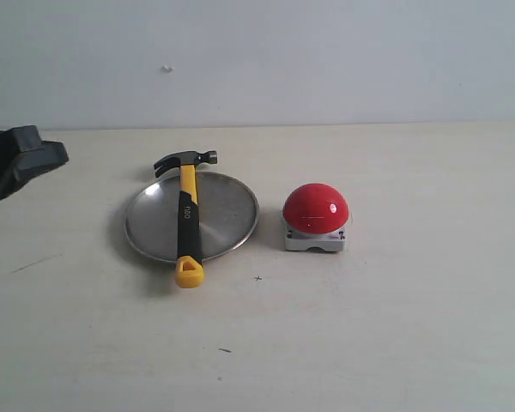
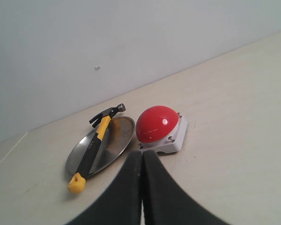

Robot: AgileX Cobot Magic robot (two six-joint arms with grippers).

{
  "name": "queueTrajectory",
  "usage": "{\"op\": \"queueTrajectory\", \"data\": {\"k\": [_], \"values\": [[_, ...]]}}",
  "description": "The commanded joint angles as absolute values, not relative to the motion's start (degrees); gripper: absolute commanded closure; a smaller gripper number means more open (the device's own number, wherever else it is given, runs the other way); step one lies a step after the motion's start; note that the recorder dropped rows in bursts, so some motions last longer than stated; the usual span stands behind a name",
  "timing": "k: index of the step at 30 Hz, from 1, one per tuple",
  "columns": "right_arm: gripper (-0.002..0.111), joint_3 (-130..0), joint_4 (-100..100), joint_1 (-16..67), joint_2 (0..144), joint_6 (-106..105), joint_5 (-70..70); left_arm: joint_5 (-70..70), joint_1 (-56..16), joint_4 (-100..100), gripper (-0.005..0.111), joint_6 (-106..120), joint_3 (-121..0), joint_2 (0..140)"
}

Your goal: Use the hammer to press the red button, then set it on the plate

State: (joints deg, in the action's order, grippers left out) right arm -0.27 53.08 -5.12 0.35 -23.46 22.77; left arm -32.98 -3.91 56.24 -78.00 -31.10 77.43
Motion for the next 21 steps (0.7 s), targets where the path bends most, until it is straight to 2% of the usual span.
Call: {"op": "queueTrajectory", "data": {"k": [1, 7, 14, 16, 21], "values": [[0.108, 0.0, 53.3, -5.4, 0.0, -23.5, 22.6, -32.3, -4.1, 42.2, 0.107, -63.8, -22.4, 64.7], [0.108, 0.0, 53.3, -5.4, 0.0, -23.5, 22.6, -30.3, -3.9, 27.0, 0.107, -46.5, -12.6, 50.0], [0.108, 0.0, 53.3, -5.4, 0.0, -23.5, 22.6, -28.7, -3.9, 4.8, 0.107, -24.9, -5.2, 44.1], [0.108, 0.0, 53.3, -5.4, 0.0, -23.5, 22.6, -28.5, -3.9, 3.5, 0.107, -17.2, -4.9, 44.1], [0.108, 0.0, 53.3, -5.4, 0.0, -23.5, 22.6, -28.2, -3.9, 5.7, 0.107, -16.6, -4.9, 44.1]]}}
